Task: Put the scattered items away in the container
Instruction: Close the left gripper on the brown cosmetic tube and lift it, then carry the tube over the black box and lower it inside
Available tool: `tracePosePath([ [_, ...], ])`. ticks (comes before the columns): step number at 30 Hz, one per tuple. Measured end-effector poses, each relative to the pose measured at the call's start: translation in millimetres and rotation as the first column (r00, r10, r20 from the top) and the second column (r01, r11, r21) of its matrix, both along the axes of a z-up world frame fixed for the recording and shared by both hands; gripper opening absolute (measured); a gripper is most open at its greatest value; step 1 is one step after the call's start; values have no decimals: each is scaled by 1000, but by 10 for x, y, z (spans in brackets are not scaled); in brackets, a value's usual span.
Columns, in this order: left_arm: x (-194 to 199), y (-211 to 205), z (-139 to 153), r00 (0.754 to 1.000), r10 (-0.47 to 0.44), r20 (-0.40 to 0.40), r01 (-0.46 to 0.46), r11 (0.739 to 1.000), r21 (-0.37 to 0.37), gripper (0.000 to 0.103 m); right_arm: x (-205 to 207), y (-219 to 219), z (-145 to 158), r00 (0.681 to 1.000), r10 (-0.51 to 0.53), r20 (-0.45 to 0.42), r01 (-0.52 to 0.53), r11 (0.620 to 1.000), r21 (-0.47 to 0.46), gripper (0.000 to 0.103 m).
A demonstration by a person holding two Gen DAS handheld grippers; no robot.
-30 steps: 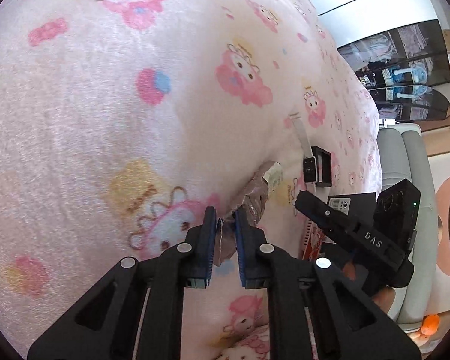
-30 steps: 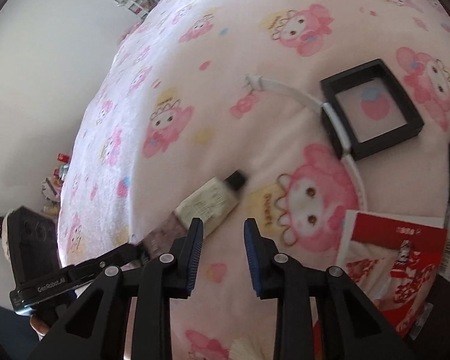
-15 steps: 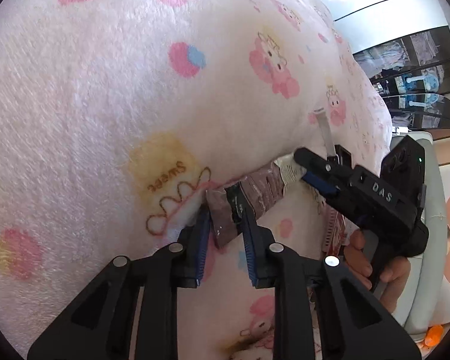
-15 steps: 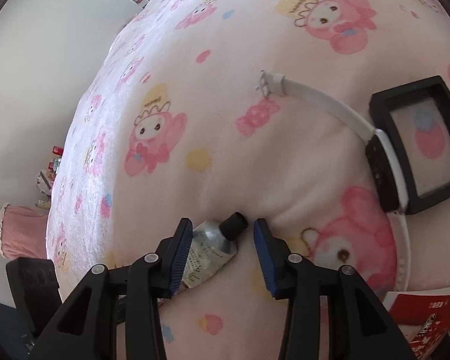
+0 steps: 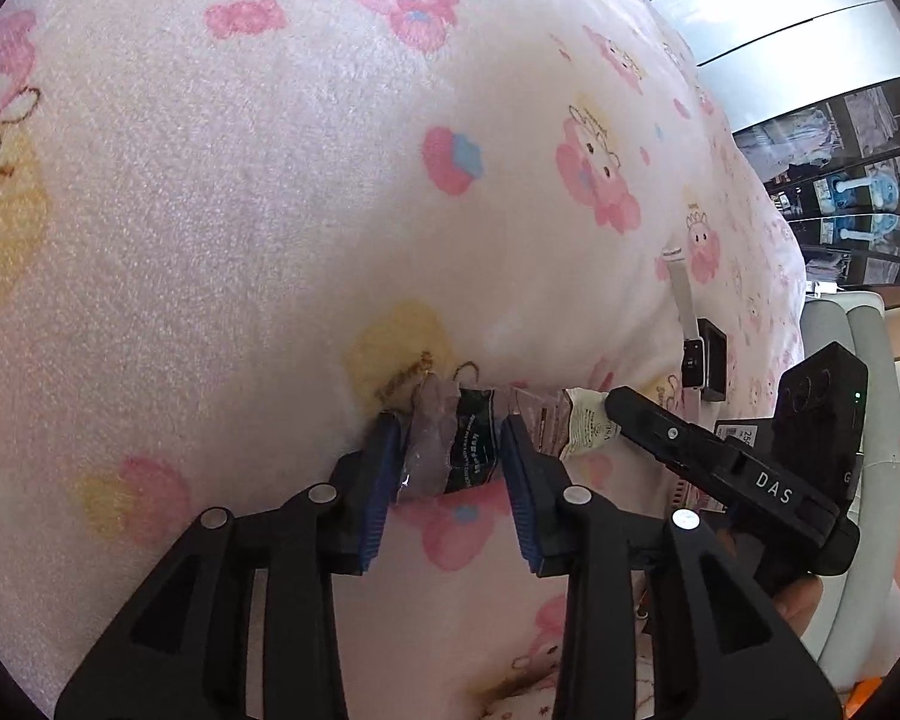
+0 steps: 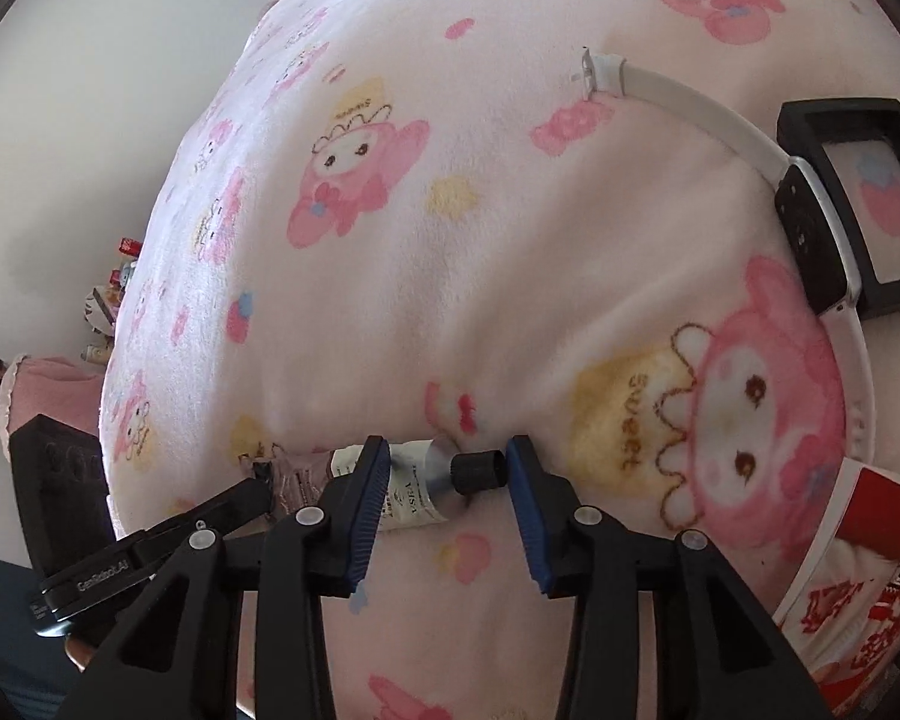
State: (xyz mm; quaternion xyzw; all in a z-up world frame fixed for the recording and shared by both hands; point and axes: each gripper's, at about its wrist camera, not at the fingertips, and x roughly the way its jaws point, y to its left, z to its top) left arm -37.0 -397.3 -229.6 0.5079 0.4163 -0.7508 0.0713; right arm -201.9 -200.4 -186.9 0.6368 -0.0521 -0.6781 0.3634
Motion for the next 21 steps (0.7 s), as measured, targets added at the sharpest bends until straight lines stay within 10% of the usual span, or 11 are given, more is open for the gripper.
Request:
tracePosePath([
  [11, 94, 497, 833, 986, -99, -131, 94, 995, -42, 35, 255, 852, 841, 991, -57, -122, 45, 994, -97, 37],
  [21, -159, 1961, 1554, 899, -360, -250, 353, 933, -74, 35, 902, 2568, 1551, 930, -272, -246, 229, 955, -190, 37],
])
